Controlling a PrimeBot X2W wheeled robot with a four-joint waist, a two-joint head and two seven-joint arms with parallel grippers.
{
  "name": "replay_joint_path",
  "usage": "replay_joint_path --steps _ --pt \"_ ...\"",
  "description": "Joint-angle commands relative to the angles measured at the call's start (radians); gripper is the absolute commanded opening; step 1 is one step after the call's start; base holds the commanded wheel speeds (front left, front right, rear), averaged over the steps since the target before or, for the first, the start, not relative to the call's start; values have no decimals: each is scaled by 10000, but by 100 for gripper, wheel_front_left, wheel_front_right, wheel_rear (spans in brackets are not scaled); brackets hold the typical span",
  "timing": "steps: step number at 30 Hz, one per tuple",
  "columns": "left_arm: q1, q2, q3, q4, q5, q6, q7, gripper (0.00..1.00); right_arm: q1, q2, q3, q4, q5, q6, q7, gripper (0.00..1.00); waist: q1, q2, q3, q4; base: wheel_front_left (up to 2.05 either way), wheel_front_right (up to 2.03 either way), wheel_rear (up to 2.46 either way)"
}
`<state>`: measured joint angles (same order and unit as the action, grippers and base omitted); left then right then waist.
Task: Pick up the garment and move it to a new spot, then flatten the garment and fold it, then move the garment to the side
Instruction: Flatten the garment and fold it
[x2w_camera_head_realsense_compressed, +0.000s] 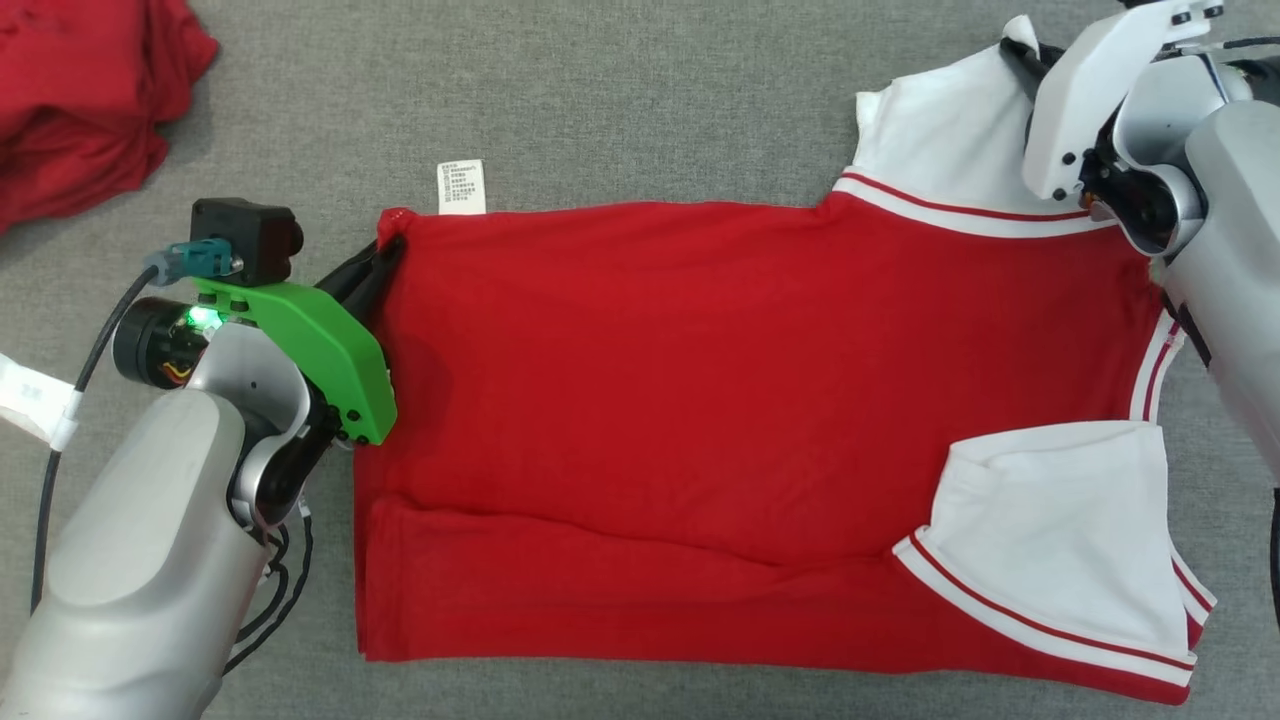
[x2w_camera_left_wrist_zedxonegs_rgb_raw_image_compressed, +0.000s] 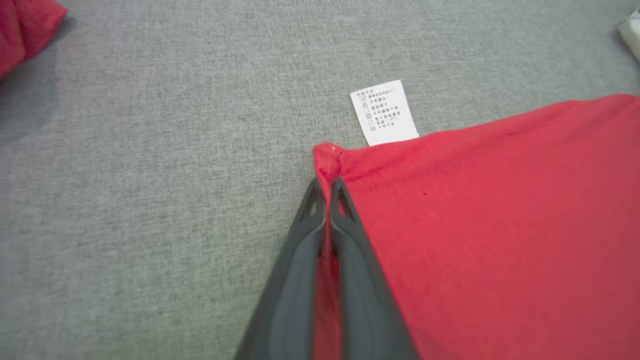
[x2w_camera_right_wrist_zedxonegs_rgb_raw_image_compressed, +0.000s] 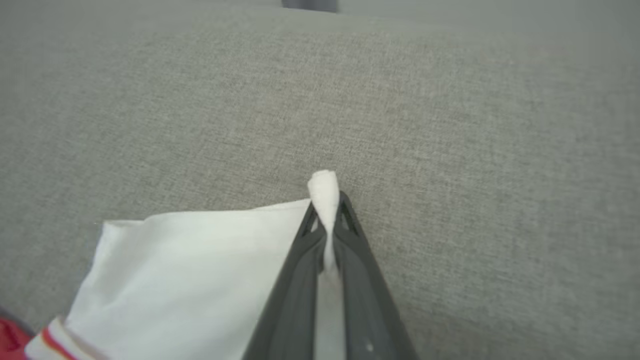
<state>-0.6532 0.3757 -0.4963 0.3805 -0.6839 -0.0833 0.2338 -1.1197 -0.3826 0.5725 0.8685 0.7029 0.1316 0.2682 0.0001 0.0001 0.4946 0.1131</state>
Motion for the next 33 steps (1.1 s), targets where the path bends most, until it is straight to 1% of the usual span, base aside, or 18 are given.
replay_joint_path --steps 1,7,9,12,17,21,24,29,33 --pt "-82 136 43 104 -35 -5 -57 0 -101 -92 -32 126 -53 -17 -276 0 -1 -1 -142 -46 0 0 0" --pt "98 182 53 353 -130 -16 -120 0 -20 1 21 298 -64 -17 -1488 0 -1 -1 -593 -235 0 0 0" --pt "161 199 37 394 -178 -43 -137 0 137 101 94 176 148 -17 -1703 0 -1 -1 -764 -313 0 0 0" --pt "249 285 -3 490 -224 -82 -78 0 402 38 250 -51 375 -17 -2010 0 -1 -1 -1096 -451 0 0 0" --pt "481 519 -107 526 -616 -242 470 0 1080 -158 692 -738 821 -17 -2202 0 -1 -1 -1864 -770 0 0 0" --pt "883 807 -239 341 -1242 -368 1297 0 1813 -528 1094 -1439 1211 -17 -2064 0 -1 -1 -2575 -1048 0 0 0" --pt "1104 1173 -257 64 -1659 -400 1824 0 2366 -837 1354 -2087 1528 -17 -1804 0 -1 -1 -2991 -1208 0 0 0" --pt "1700 1669 -319 -501 -2371 -437 2779 0 3369 -1509 1658 -3107 2054 -16 -1120 0 -1 -1 -3544 -1443 0 0 0" --pt "2140 2060 -334 -945 -2835 -425 3459 0 4047 -1986 1770 -3841 2404 -17 -446 0 -1 -1 -3752 -1518 0 0 0"
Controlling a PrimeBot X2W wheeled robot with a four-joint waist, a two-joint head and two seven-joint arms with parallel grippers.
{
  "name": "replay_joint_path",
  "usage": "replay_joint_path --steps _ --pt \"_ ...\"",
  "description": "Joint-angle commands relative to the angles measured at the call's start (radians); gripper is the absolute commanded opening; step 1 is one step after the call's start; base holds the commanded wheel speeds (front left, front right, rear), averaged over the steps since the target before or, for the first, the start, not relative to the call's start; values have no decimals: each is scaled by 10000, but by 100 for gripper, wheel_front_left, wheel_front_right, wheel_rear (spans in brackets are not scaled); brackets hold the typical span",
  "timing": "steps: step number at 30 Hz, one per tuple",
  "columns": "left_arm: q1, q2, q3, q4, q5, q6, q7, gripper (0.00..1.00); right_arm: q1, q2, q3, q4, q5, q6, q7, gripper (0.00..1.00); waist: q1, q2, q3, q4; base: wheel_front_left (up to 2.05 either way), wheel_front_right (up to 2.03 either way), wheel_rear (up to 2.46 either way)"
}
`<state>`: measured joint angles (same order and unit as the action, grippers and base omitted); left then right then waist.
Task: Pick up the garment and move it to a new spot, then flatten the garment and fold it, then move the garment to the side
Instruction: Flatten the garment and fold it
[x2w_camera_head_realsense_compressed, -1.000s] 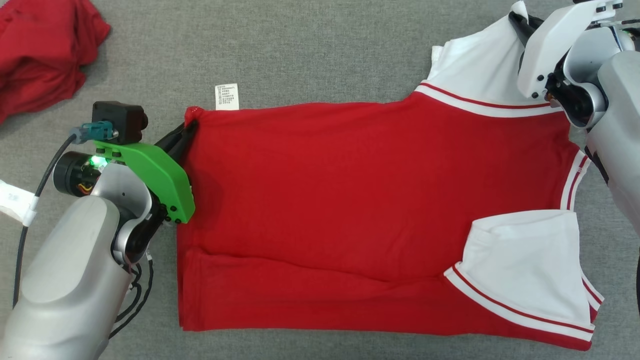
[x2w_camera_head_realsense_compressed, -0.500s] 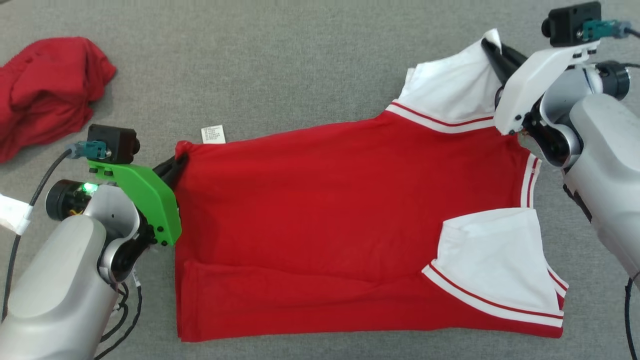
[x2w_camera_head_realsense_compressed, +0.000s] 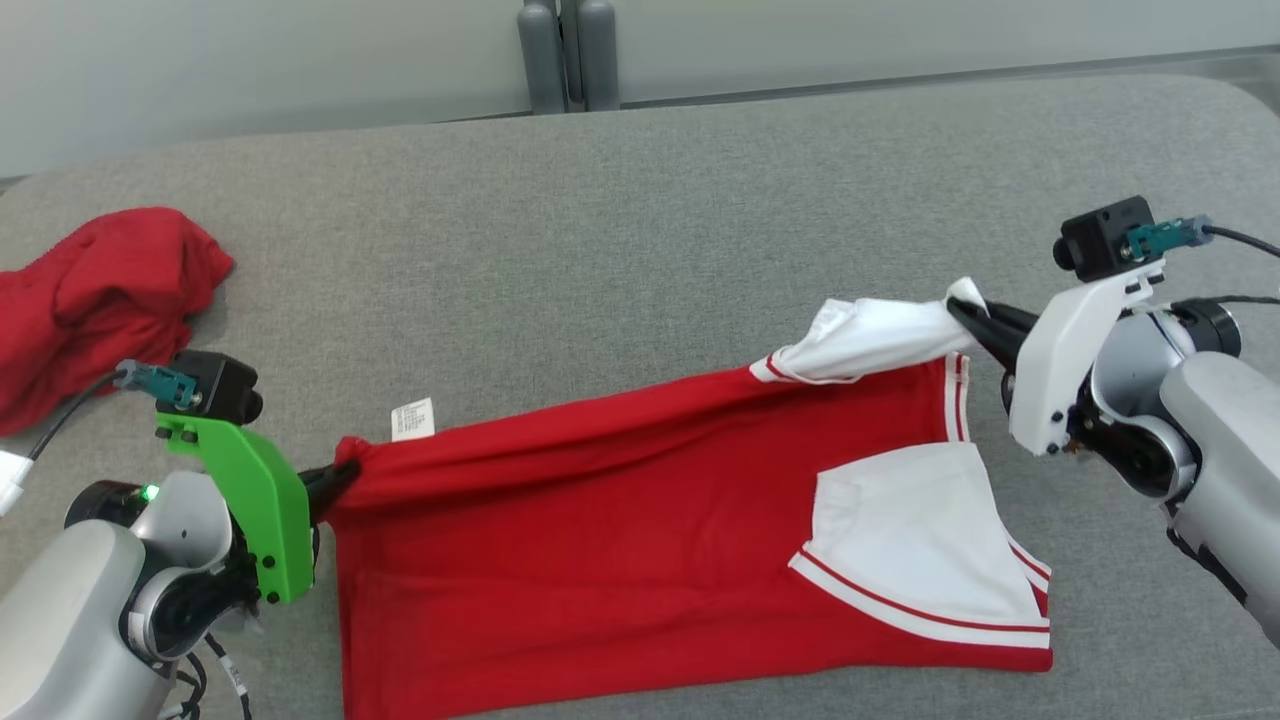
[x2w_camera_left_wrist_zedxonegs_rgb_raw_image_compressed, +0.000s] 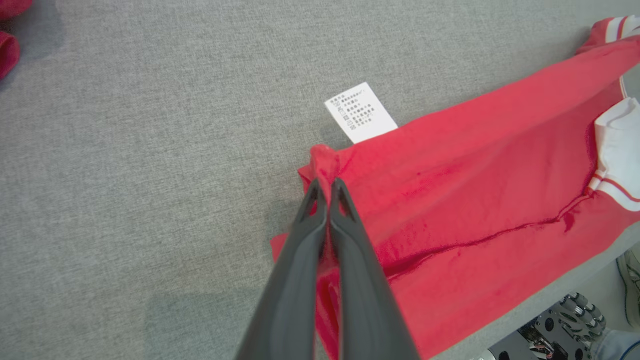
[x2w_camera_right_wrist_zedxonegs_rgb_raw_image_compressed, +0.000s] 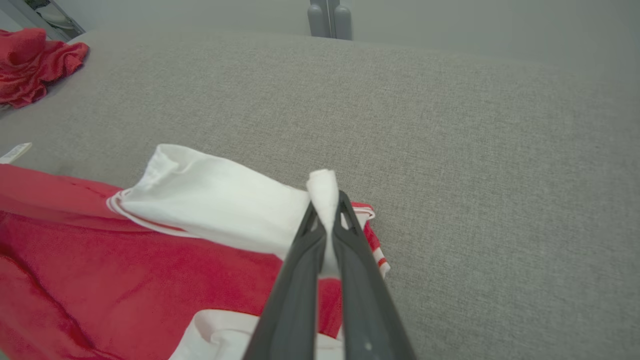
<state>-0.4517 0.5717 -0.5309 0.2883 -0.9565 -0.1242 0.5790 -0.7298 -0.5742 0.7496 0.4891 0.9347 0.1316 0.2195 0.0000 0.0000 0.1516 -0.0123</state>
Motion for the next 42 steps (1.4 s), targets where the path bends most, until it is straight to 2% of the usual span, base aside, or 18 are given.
replay_joint_path --steps 1,6,13,14,15,16,17,18,23,28,32,36,38,42 --pt "204 157 -6 -68 -168 8 147 0 304 -166 23 -220 185 -16 209 0 0 0 -349 -272 0 0 0" --pt "543 391 -194 -228 -470 27 892 0 1144 -568 147 -1142 669 -16 1281 0 0 0 -450 -318 0 0 0" --pt "756 371 -428 -40 -588 29 1244 0 2034 -799 -24 -1998 981 -16 2450 0 0 0 -546 -390 0 0 0" --pt "773 366 -455 1 -609 28 1302 4 2141 -802 -68 -2054 1001 -16 2577 0 0 0 -561 -398 0 0 0" --pt "795 378 -507 46 -602 25 1359 44 2297 -790 -78 -2107 1037 -16 2796 14 0 0 -583 -408 0 0 0" --pt "811 387 -552 87 -587 24 1389 100 2424 -792 -91 -2168 1038 -16 2961 44 0 0 -603 -413 0 0 0" --pt "836 389 -577 144 -590 21 1396 100 2518 -793 -149 -2250 1022 -14 3088 79 0 0 -631 -417 0 0 0" --pt "860 386 -588 184 -599 19 1389 100 2577 -798 -233 -2292 989 -14 3155 100 0 0 -653 -417 0 0 0" --pt "843 598 -576 178 -184 119 1033 100 3113 -872 -842 -2605 902 -14 3272 100 0 0 -889 -360 0 0 0" --pt "897 754 -125 -409 209 375 -181 100 3712 -759 -2004 -3195 745 -14 2268 100 0 0 -1147 -242 0 0 0" --pt "1097 665 389 -1095 801 883 -1837 100 4298 -333 -3205 -3723 253 -13 542 100 0 0 -1224 -99 0 0 0" --pt "1497 411 1030 -1675 1430 1669 -3784 100 4791 352 -4296 -4084 -429 -13 -1379 100 0 0 -1213 -13 0 0 0" --pt "1783 176 1356 -1798 1691 2167 -4810 100 4992 708 -4803 -4043 -904 -13 -2412 100 0 0 -1206 8 0 0 0" --pt "2537 -468 1807 -1794 1998 2617 -6910 100 5469 1410 -5691 -3663 -1849 -13 -4109 100 0 0 -1158 82 0 0 0"
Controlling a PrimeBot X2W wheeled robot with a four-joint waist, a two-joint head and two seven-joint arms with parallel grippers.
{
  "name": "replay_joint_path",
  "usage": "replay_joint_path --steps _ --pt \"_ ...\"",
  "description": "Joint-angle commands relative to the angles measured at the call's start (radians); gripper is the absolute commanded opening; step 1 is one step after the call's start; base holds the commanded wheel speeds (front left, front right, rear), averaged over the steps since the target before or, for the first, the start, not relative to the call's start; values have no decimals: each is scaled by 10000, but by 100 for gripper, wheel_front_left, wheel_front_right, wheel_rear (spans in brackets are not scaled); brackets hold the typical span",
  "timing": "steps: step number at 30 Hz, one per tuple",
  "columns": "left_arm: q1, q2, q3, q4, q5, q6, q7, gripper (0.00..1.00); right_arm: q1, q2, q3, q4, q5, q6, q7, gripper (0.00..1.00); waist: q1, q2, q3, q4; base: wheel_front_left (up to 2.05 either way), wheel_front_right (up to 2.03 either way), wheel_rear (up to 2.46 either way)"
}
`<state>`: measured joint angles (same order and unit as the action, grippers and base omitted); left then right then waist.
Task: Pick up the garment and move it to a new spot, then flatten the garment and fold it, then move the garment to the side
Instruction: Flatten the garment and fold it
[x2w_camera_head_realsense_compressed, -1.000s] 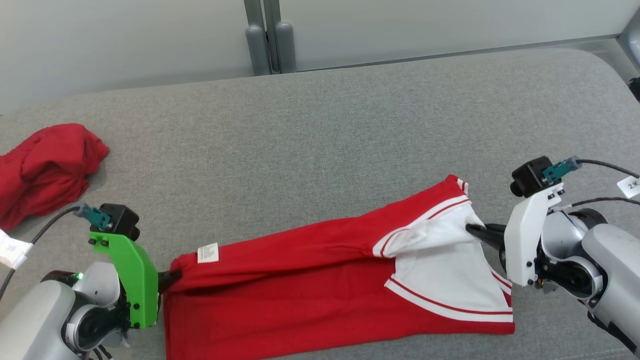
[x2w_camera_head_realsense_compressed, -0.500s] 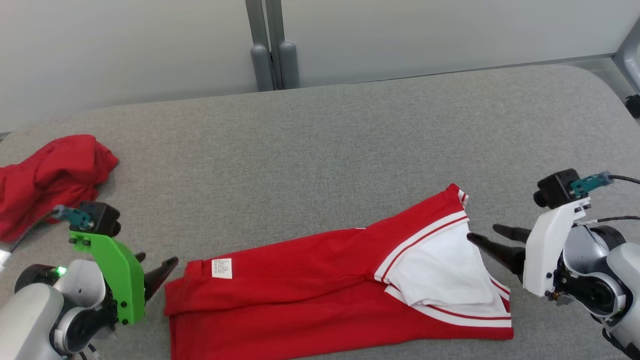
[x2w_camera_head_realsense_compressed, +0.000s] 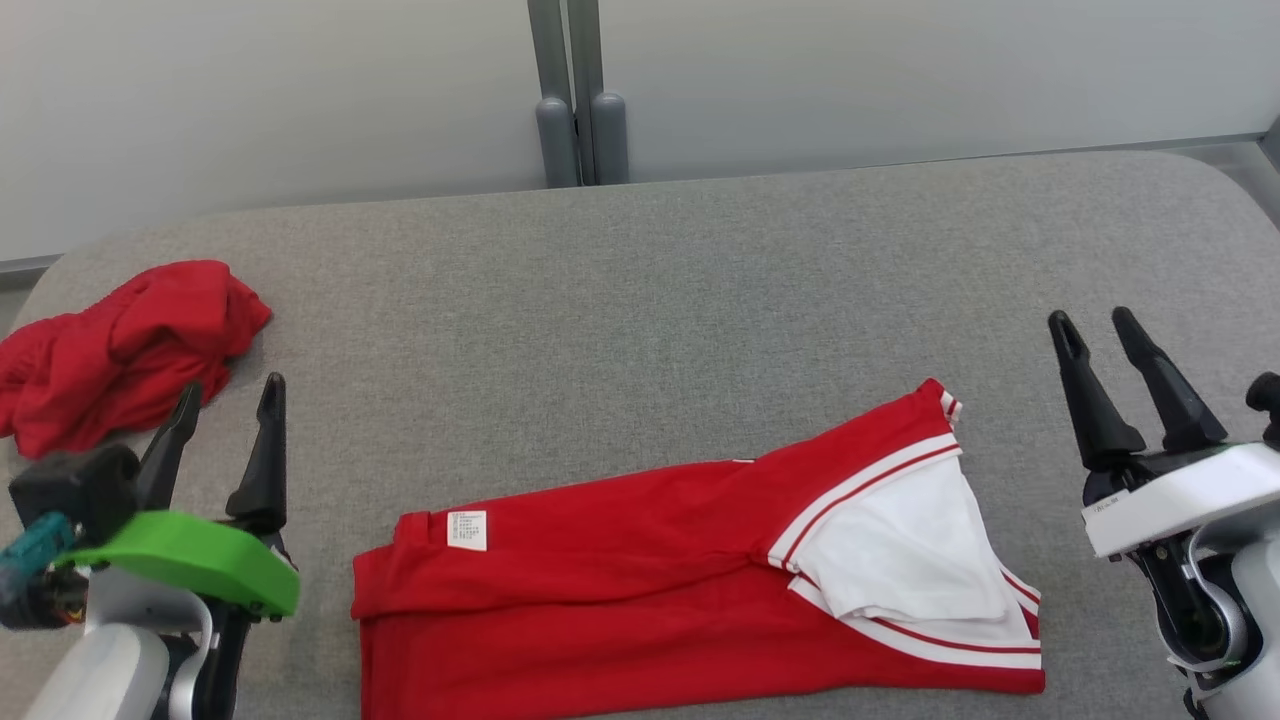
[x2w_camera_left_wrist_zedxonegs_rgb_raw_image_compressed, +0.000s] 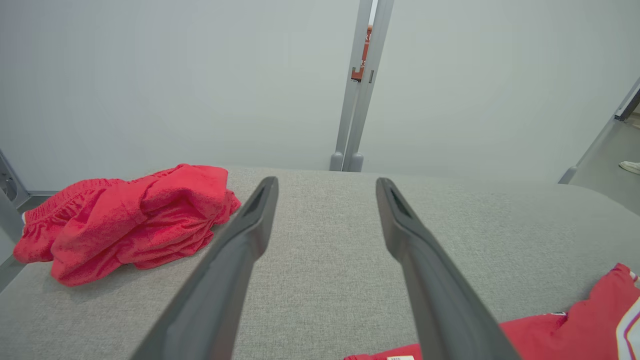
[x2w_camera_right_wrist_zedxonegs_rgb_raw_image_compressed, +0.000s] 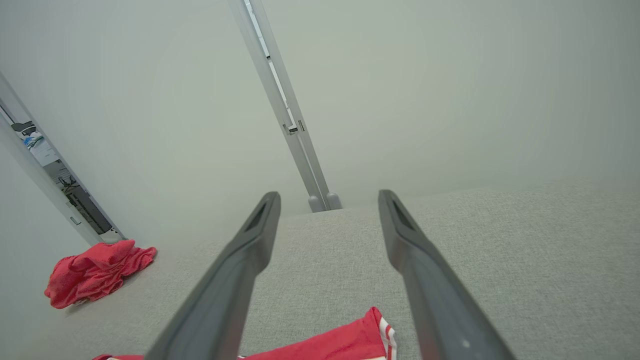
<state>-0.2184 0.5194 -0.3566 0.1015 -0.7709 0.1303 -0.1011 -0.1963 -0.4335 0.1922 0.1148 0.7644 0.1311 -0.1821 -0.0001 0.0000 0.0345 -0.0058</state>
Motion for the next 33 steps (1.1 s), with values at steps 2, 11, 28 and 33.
replay_joint_path --steps 2,11,28,33 --pt "484 -251 176 200 220 168 -896 100 431 442 -493 351 -384 -6 -412 100 1 0 13 42 0 0 0" --pt "1394 -1280 695 381 1050 -45 -1659 100 1420 1198 -795 1470 -1209 -6 -325 100 1 0 27 177 0 0 0" --pt "839 -2015 254 1054 1865 -952 -1591 100 -442 1691 -725 4733 -1553 -6 4097 100 1 0 272 794 0 0 0" --pt "652 -2094 145 1322 1861 -1085 -1590 100 -798 2104 -951 5611 -1895 -4 5351 100 1 0 347 1107 0 0 0"
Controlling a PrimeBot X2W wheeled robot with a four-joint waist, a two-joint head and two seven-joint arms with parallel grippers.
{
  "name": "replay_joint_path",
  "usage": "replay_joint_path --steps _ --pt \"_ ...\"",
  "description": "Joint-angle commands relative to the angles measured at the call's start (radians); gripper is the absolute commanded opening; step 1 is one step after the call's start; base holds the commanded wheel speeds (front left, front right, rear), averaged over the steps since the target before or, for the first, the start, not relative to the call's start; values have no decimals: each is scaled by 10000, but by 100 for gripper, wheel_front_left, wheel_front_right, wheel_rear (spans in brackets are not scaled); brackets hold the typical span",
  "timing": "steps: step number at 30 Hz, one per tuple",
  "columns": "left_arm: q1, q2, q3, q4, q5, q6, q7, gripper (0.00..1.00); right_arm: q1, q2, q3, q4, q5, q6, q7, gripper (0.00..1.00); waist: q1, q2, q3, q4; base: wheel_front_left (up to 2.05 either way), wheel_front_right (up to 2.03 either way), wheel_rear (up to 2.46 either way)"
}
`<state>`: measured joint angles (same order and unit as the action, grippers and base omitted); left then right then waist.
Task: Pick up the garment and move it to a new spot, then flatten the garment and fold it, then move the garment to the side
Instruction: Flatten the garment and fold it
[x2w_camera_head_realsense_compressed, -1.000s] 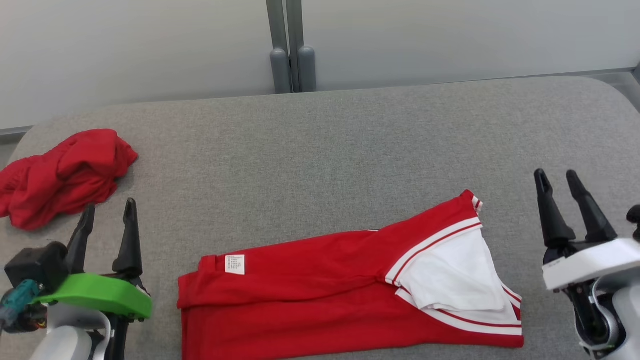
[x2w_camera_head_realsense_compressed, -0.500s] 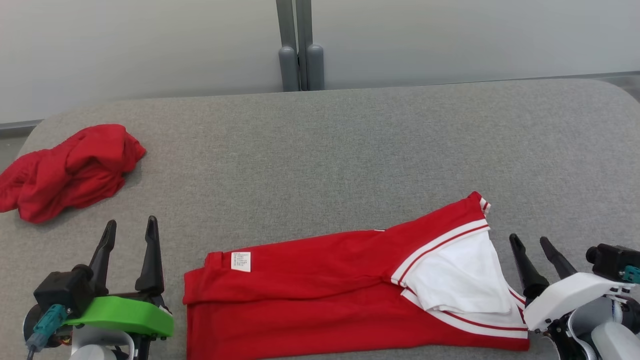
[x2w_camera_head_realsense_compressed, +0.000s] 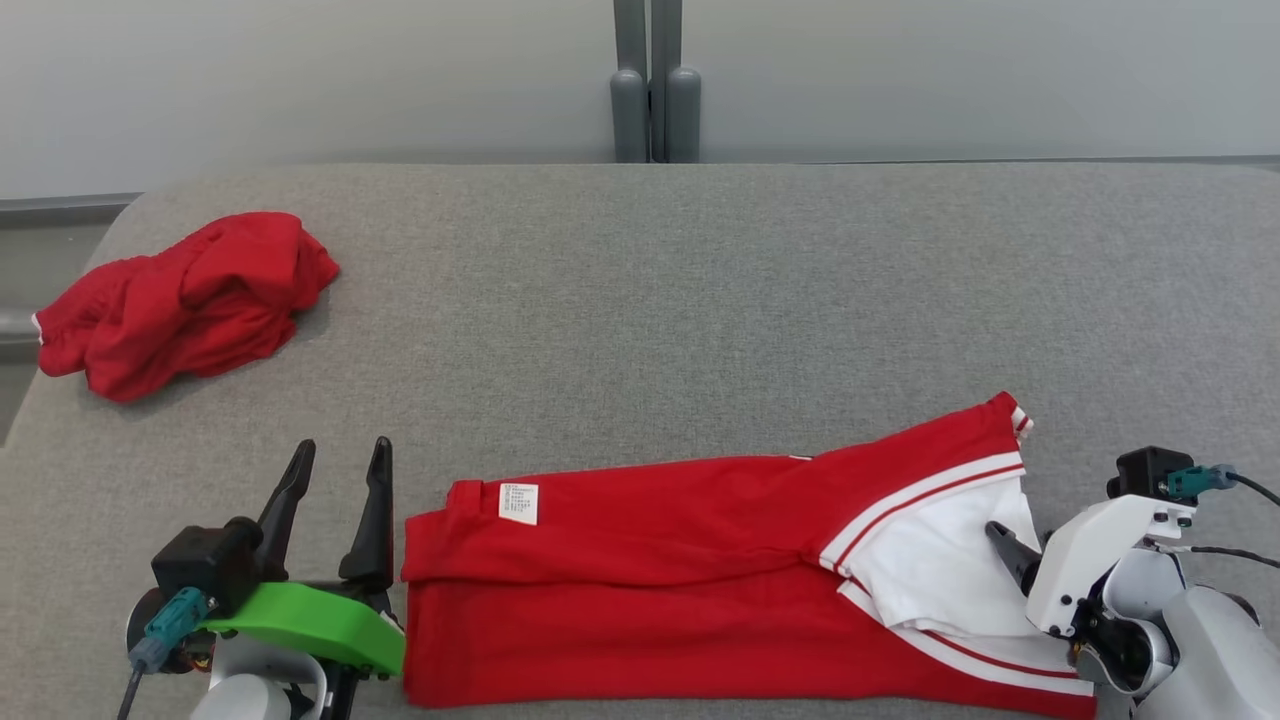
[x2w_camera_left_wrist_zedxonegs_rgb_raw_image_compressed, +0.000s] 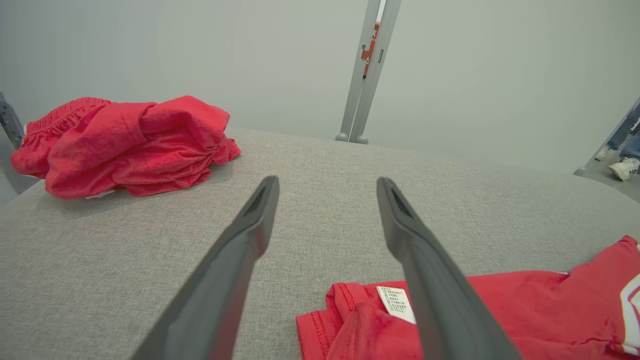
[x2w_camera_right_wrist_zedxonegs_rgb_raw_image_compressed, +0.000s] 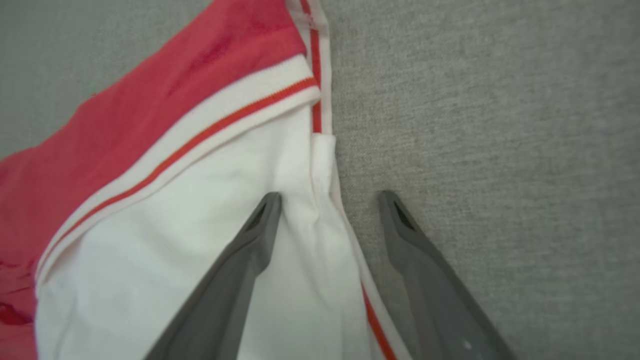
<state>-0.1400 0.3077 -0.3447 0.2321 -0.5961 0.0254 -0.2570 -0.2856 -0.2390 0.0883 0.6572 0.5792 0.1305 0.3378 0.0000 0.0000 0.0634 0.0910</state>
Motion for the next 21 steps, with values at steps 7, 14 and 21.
replay_joint_path --steps 7,14,21 --pt "-197 -16 46 251 85 -45 -49 100 113 524 112 -13 47 38 554 0 0 0 84 270 0 0 0" --pt "-13 3 230 181 176 97 -82 100 11 -95 -410 -651 197 -3 -107 0 0 0 34 -37 0 0 0" --pt "262 -131 371 157 201 109 -82 100 287 -890 -1295 -1590 -276 -4 -201 0 0 0 -37 -342 0 0 0"
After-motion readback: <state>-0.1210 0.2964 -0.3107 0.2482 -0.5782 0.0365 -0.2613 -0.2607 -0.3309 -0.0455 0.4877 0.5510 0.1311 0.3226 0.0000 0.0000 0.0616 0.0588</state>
